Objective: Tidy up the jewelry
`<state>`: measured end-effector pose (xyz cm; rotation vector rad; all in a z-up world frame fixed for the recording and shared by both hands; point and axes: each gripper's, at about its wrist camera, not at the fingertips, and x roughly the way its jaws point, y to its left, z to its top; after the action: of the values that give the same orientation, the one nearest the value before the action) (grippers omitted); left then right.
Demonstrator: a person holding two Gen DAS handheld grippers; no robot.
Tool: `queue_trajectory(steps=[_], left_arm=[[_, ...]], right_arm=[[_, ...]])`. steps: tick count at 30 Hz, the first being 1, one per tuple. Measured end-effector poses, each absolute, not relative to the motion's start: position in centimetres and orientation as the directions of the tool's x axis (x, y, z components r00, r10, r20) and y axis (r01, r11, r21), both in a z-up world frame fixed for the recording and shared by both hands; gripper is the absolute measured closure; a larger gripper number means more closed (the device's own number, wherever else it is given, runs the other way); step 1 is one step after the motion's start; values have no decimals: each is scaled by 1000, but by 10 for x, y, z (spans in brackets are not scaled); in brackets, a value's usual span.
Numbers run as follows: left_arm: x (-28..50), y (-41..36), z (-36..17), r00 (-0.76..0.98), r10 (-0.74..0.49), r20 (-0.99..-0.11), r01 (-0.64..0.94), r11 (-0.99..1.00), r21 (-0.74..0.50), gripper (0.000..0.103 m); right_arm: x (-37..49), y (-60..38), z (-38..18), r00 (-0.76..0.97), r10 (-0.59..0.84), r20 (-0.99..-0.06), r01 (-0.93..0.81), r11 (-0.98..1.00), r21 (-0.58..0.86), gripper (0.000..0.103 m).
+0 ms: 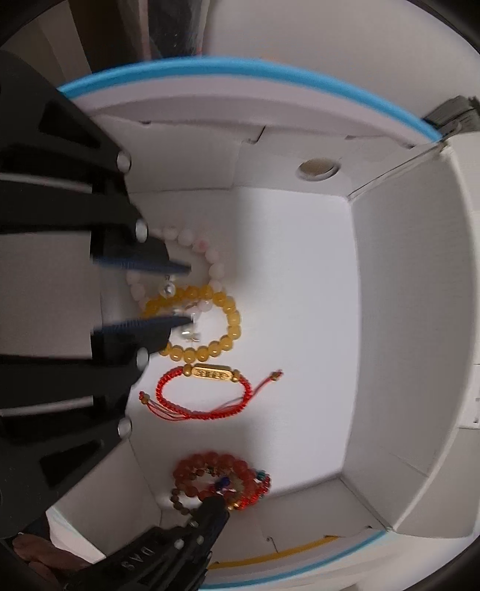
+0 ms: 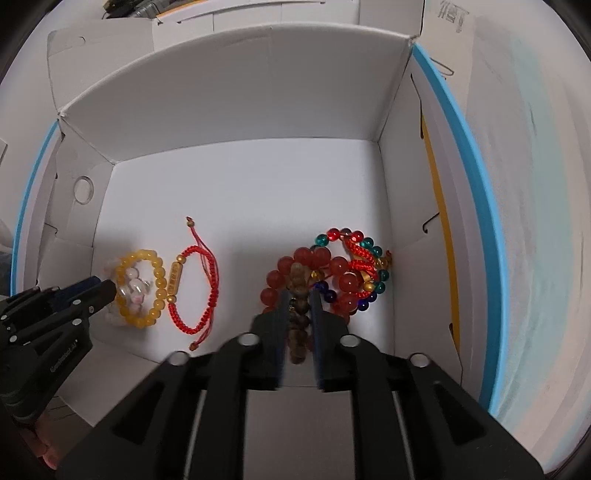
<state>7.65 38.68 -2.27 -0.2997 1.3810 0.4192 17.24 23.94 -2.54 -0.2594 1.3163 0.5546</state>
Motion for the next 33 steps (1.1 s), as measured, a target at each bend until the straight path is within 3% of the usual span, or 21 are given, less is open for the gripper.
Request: queue_trajectory(steps=[1, 3, 8, 22, 33], left_arm=[[75, 386, -19, 145, 121, -982, -458, 888, 41, 62], [74, 384, -9, 172, 135, -976, -457, 889, 43, 61], [62, 382, 24, 267, 171, -948, -481, 876, 23, 35], [9, 347, 87, 505, 281, -816, -457, 889, 23, 7], [-42, 332, 86, 556, 309, -771, -463, 886, 22, 6]], right_arm=[[171, 239, -22, 156, 245, -957, -520, 844, 131, 68], [167, 235, -15, 174, 261, -949, -522, 842, 136, 66], [160, 224, 14, 237, 332, -913, -523, 836, 168, 39], [114, 175, 74, 445, 441, -779, -498, 845, 194, 23], [65, 144, 72, 534, 436, -724, -508, 850, 138, 14]])
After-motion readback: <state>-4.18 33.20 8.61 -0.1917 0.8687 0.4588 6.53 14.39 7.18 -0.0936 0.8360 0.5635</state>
